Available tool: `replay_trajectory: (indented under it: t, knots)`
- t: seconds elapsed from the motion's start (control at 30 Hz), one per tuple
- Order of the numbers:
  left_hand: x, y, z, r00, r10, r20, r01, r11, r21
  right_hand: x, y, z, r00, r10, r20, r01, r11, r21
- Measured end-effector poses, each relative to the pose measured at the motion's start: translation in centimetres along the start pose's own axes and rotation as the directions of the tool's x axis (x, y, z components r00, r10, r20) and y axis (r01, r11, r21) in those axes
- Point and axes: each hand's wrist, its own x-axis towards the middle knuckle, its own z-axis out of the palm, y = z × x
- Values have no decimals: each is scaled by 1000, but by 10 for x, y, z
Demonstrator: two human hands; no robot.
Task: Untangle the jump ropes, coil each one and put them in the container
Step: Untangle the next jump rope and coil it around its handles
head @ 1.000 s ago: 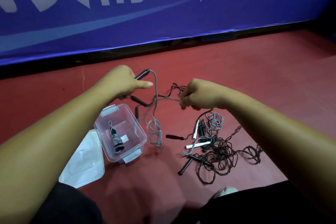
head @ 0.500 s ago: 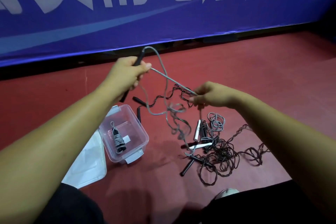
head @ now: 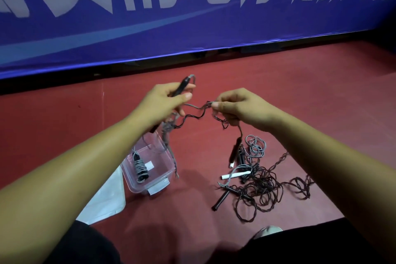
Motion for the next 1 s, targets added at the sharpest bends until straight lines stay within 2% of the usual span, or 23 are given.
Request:
replay_trajectory:
  t: [0.07, 0.17, 0.23, 0.37, 0.5, 0.53, 0.6, 0.67, 0.7, 0.73, 0.77, 0.83, 0.9, 1.0]
  knots:
    - [0, 6, 5, 992, 34, 122, -39, 999, 37, 1, -7, 6, 999, -41, 19, 40, 998, 40]
    - [-3, 6, 6, 965, 4, 262, -31, 995, 96, 1, -14, 8, 997, -80, 13, 78, 989, 123]
    - [0, 6, 6, 981, 7, 193, -11, 1000, 24, 0, -11, 6, 998, -59, 12, 59, 997, 51]
    - [13, 3, -12, 995, -61, -76, 46, 981, -190, -1, 14, -5, 995, 99, 23, -96, 988, -124]
    - [14, -12, -17, 989, -122, -88, 112, 988, -111, 0, 26, -9, 989, 149, -21, -151, 976, -155]
    - [15, -14, -18, 985, -116, -129, 110, 992, -56, 1, 25, -6, 989, 146, -25, -147, 984, -104]
    - [19, -17, -20, 969, -41, -243, 91, 976, 196, 2, 20, 2, 986, 162, -38, -155, 979, 134]
    - [19, -15, -19, 960, 28, -277, 78, 927, 366, 4, 10, 7, 973, 223, -62, -178, 891, 418]
    - [18, -15, -16, 967, 22, -254, 69, 936, 345, 6, 5, 8, 962, 266, -56, -192, 811, 553]
    - [15, -15, -9, 979, -18, -203, 69, 966, 249, 8, -1, 9, 950, 310, -39, -203, 707, 678]
    - [11, -15, -1, 989, -90, -114, 101, 991, 90, 9, -6, 10, 939, 344, -16, -203, 592, 780]
    - [-4, -8, 17, 964, -225, 145, 254, 938, -236, 11, -14, 13, 927, 375, 22, -187, 411, 892]
    - [-16, -1, 29, 898, -267, 349, 391, 847, -360, 9, -19, 18, 917, 398, 32, -172, 321, 931]
    - [-25, 8, 33, 826, -258, 502, 475, 797, -372, 9, -21, 20, 904, 425, 33, -154, 254, 955]
